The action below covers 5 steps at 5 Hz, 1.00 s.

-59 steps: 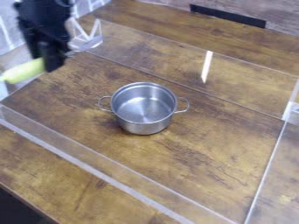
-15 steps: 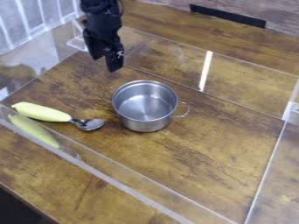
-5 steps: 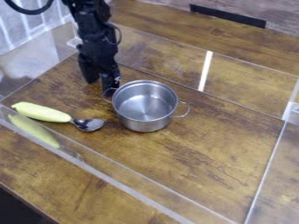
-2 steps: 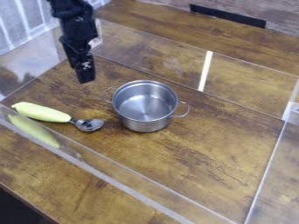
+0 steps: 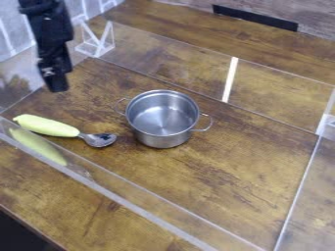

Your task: Move the green spoon to the left

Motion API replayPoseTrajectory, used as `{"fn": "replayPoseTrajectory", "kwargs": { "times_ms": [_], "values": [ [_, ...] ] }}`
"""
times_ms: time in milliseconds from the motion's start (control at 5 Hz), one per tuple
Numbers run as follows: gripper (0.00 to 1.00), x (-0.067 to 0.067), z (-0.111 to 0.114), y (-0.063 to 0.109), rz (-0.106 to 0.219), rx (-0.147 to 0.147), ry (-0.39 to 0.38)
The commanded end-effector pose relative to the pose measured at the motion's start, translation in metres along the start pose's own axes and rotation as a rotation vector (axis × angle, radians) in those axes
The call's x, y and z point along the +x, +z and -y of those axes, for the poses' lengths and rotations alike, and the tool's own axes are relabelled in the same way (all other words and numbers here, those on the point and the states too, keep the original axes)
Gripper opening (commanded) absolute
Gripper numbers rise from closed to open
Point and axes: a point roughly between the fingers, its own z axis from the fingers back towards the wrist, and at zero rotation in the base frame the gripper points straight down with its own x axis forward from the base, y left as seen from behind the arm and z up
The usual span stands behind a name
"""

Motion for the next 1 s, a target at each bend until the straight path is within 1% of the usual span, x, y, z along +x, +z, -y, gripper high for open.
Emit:
{"fn": "replayPoseTrajectory", "kwargs": {
  "times_ms": [0, 200, 400, 600, 800],
  "values": [
    [1.00, -0.002, -0.006, 0.008, 0.022, 0.031, -0.234],
    [1.00, -0.006, -0.005, -0.015, 0.044, -0.019, -0.369],
    [1.00, 0.000, 0.006, -0.027, 0.060, -0.069, -0.472],
    [1.00, 0.007, 0.011, -0.032, 0.069, -0.092, -0.486],
    [1.00, 0.015, 0.014, -0.034, 0.073, -0.106, -0.487]
  ]
}}
